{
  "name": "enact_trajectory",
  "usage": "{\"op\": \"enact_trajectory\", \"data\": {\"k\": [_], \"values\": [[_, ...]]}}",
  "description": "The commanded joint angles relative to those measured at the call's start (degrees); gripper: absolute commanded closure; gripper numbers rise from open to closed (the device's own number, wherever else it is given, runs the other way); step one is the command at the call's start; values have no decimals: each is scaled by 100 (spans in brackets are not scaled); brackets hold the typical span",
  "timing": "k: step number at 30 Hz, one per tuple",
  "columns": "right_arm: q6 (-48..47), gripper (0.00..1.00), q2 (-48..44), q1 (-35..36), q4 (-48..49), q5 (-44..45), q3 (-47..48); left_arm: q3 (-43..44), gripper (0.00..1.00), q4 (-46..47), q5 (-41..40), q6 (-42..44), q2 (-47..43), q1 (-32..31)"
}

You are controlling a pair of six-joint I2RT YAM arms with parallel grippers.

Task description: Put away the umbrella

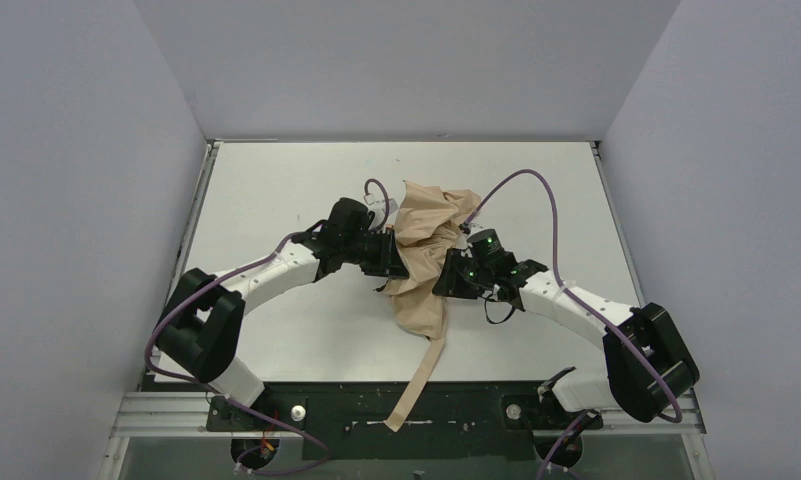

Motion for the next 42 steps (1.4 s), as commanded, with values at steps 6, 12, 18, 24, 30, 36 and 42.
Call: {"op": "enact_trajectory", "data": {"k": [6,12,18,24,30,36,42], "values": [[298,80,-192,36,465,319,-413,761,100,223,142,-44,396,123],[318,86,-173,38,510,424,-585,765,100,495,466,-115,150,202],[322,87,-123,37,651,343,-670,742,100,1291,963,-479,-12,202],[321,86,-90,37,1002,93,-783,769,100,1923,1224,-898,-161,202],[410,81,-165,38,1519,-173,-932,894,100,2139,1242,-1045,-7,98],[558,78,-361,38,1989,-406,-1135,620,100,2915,1247,-1446,497,-51],[475,54,-824,20,1888,-455,-1318,220,100,3747,1229,-1793,889,-104]]}}
